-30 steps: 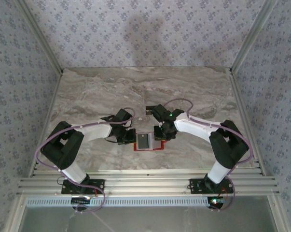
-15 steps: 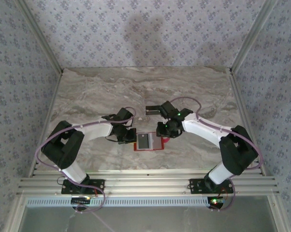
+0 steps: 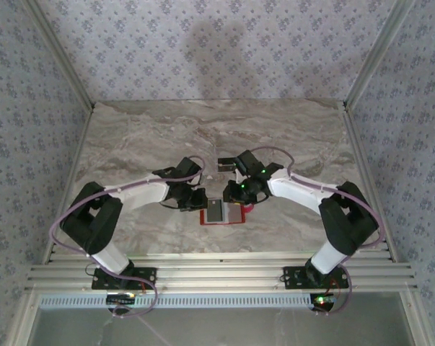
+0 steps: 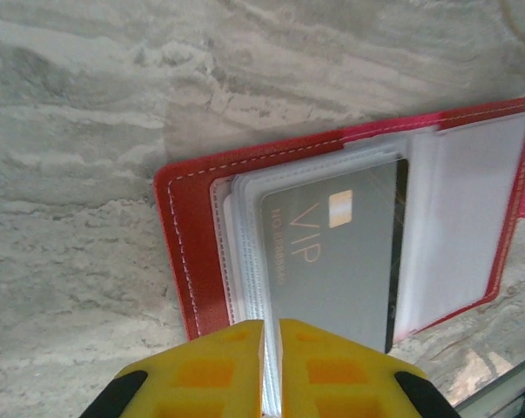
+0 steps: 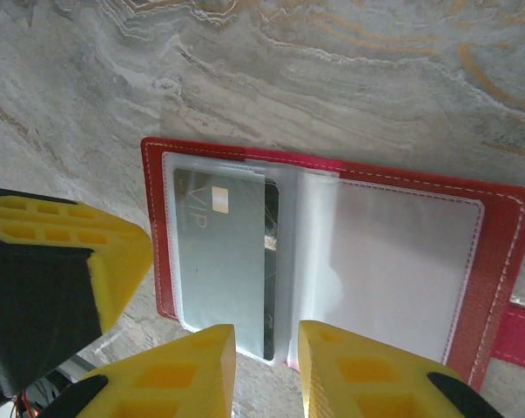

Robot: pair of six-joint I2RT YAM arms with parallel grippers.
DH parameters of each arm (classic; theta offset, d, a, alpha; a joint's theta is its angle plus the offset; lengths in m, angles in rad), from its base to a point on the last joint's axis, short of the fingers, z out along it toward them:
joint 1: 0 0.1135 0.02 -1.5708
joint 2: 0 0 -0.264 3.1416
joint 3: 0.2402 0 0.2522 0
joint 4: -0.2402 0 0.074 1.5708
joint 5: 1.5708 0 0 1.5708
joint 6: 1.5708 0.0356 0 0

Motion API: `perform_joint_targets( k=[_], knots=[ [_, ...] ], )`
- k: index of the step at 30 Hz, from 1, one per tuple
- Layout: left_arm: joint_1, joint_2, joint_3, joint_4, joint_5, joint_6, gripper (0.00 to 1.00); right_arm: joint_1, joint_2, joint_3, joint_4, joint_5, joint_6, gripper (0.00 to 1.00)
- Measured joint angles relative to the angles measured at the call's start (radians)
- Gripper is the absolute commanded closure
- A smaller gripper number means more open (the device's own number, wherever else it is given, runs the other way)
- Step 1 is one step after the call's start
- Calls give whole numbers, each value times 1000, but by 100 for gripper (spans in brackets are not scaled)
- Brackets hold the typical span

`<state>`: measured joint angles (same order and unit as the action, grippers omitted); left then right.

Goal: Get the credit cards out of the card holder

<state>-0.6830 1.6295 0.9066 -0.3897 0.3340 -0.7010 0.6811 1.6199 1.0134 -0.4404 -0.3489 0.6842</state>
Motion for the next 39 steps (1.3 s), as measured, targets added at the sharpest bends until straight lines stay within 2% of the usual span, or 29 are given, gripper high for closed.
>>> perform_joint_targets(
  k=[22,39],
  knots=[
    [-5,29,0,0,-9,0,87,31,140,7,114,-111,12,72],
    [-5,29,0,-2,-9,0,88,37,167,26,93,-66,7,72]
  ],
)
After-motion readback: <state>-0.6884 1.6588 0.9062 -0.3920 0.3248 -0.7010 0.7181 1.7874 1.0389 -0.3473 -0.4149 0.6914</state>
